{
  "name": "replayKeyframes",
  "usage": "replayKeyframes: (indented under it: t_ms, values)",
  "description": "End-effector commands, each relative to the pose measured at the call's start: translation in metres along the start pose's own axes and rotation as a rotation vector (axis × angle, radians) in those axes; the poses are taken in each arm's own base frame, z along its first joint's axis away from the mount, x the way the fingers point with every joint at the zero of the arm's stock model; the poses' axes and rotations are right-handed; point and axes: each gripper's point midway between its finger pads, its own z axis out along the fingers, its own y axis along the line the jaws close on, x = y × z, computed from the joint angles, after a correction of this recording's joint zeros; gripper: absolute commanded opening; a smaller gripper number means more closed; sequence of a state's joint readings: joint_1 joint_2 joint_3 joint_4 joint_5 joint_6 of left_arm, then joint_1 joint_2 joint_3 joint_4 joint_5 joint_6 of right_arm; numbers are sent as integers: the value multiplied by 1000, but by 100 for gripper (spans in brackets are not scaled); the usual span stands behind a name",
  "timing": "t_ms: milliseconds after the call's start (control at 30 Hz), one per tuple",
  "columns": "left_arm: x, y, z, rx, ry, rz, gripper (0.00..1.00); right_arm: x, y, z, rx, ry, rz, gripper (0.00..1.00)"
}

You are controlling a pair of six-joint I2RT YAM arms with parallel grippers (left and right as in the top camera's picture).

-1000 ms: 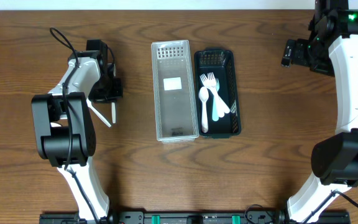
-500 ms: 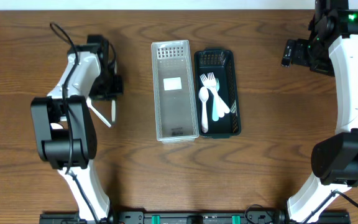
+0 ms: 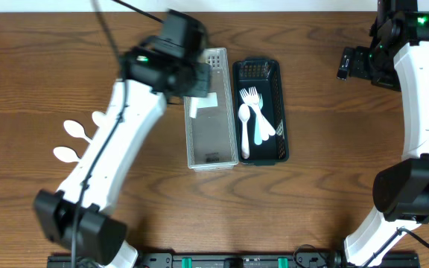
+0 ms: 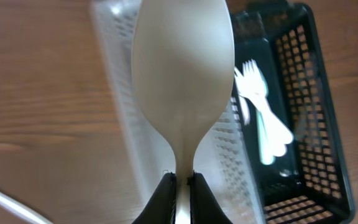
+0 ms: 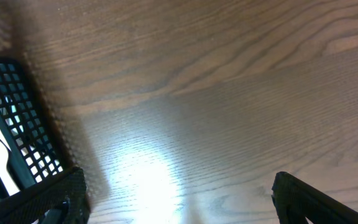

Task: Pack container
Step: 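Carry the spoon into the clear white basket and open the left gripper, then move the left gripper to the second white spoon and grasp it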

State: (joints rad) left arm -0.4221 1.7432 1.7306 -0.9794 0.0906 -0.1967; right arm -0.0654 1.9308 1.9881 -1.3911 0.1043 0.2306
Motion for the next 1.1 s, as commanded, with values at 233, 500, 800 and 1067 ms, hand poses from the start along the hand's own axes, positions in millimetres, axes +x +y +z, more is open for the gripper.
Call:
replayKeyframes:
  t_ms: [233,500,800,1067]
  values:
    - [66,0,102,-107,306,-124,6,2,1,4,-2,13,-2,99]
    - [33,7,70,-152,171,-71,56,2,1,4,-2,13,-3,99]
    - [-7,91,-46,-338,-102,-227,83,2,1,4,-2,13,-7,99]
    - [49,213,-20,-390,65,-750,95,2,1,4,-2,13,-6,99]
